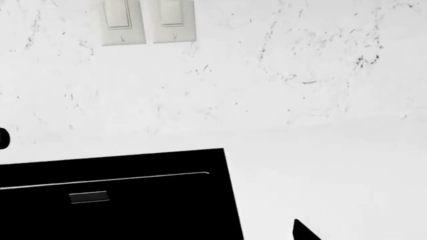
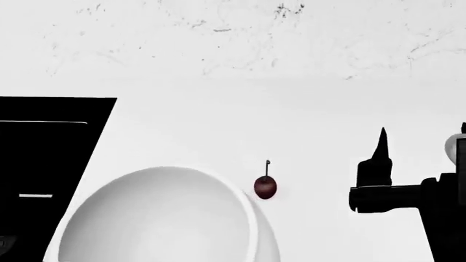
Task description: There is a mixed pile of frozen fruits and vegetables on the counter. Locate all the frozen vegetables and place the items in a bowl on the counter. Take all the frozen fruits and defrost them in a running sink.
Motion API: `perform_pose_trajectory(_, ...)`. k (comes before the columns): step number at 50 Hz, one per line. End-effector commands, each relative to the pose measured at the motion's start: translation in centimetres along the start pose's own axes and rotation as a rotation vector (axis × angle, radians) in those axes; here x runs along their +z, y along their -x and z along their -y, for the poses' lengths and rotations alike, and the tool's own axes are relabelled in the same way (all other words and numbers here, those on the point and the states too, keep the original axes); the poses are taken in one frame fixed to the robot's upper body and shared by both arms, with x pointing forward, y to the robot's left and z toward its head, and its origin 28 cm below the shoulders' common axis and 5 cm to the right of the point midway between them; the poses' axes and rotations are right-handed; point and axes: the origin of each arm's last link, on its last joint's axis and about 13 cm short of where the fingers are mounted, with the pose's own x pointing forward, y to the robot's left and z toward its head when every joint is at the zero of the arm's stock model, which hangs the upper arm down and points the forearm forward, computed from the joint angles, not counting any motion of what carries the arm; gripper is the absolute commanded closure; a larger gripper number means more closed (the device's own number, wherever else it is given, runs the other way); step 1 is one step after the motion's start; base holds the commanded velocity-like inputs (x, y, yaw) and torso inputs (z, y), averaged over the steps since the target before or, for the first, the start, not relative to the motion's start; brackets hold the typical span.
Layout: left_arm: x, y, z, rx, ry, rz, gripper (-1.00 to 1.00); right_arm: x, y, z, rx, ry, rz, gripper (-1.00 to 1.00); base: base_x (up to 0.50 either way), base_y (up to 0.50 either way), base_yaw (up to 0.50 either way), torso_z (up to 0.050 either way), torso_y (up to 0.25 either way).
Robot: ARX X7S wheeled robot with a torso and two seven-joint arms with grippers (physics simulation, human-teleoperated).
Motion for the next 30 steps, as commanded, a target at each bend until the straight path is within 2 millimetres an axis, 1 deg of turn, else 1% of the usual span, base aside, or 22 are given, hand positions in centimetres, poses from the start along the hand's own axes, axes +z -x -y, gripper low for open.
perform_pose_trajectory(1, -0.1, 0.5, -0.9, 0.058, -0.007, 0.020, -1.00, 0.1, -0.3, -0.7, 0.043, -0.058, -0.017, -1.00, 0.00, 0.00, 0.00, 0.000, 0.000)
perform_pose_trajectory(2, -0.1, 0.5, -0.9, 0.057, -0.008, 0.019, -1.00, 0.2, -0.4, -0.7, 0.035, -0.053, -0.028, -1.00, 0.00, 0.00, 0.00, 0.000, 0.012)
perform_pose_trajectory(6, 0.0, 1.1, -0.9, 0.046, -0.001, 0.020, -1.00, 1.5, -1.2, -1.3, 0.105, -0.130, -0.052, -1.00, 0.00, 0.00, 0.00, 0.000, 0.000)
perform_pose_trajectory(9, -0.1, 0.8, -0.6, 0.047, 0.004, 0.019, -1.00, 2.2, -2.1, -2.5, 0.232, -0.201, -0.096, -1.00, 0.00, 0.00, 0.00, 0.000, 0.000)
perform_pose_trajectory(10, -0.1, 1.2, -0.9, 0.048, 0.004, 0.016, -1.00, 2.5, -2.6, -3.0, 0.264, -0.234, -0.117, -1.00, 0.00, 0.00, 0.00, 0.000, 0.000)
perform_pose_trajectory(12, 0.0, 1.2, -0.8, 0.049, 0.003, 0.015, -1.00, 2.7, -3.2, -3.6, 0.318, -0.260, -0.175, -1.00, 0.00, 0.00, 0.00, 0.000, 0.000)
perform_pose_trajectory(14, 0.0, 1.1, -0.8, 0.049, 0.000, 0.015, -1.00, 2.9, -4.2, -4.3, 0.357, -0.317, -0.222, -1.00, 0.00, 0.00, 0.00, 0.000, 0.000)
perform_pose_trajectory(15, 0.2, 1.1, -0.8, 0.050, 0.000, 0.017, -1.00, 2.8, -5.0, -4.6, 0.356, -0.318, -0.271, -1.00, 0.00, 0.00, 0.00, 0.000, 0.000)
perform_pose_trajectory(17, 0.1, 1.1, -0.7, 0.051, 0.000, 0.017, -1.00, 2.8, -6.0, -5.2, 0.390, -0.389, -0.337, -1.00, 0.00, 0.00, 0.00, 0.000, 0.000)
perform_pose_trajectory(18, 0.1, 1.2, -0.7, 0.052, 0.000, 0.016, -1.00, 2.9, -6.3, -5.5, 0.416, -0.472, -0.374, -1.00, 0.00, 0.00, 0.00, 0.000, 0.000)
perform_pose_trajectory(19, -0.1, 1.4, -0.9, 0.053, 0.003, 0.013, -1.00, 3.0, -6.6, -5.8, 0.429, -0.524, -0.392, -1.00, 0.00, 0.00, 0.00, 0.000, 0.000)
perform_pose_trajectory(21, -0.2, 1.4, -0.8, 0.053, 0.002, 0.009, -1.00, 3.2, -6.9, -6.2, 0.454, -0.597, -0.423, -1.00, 0.00, 0.00, 0.00, 0.000, 0.000)
perform_pose_trajectory(23, -0.1, 1.3, -0.8, 0.054, 0.002, 0.009, -1.00, 3.2, -7.2, -6.8, 0.501, -0.536, -0.451, -1.00, 0.00, 0.00, 0.00, 0.000, 0.000)
perform_pose_trajectory(26, -0.1, 1.3, -0.7, 0.053, 0.001, 0.012, -1.00, 2.9, -7.9, -7.4, 0.498, -0.521, -0.491, -1.00, 0.00, 0.00, 0.00, 0.000, 0.000)
perform_pose_trajectory(30, -0.3, 1.5, -0.7, 0.056, 0.003, 0.009, -1.00, 2.3, -9.5, -7.9, 0.473, -0.534, -0.523, -1.00, 0.00, 0.00, 0.00, 0.000, 0.000)
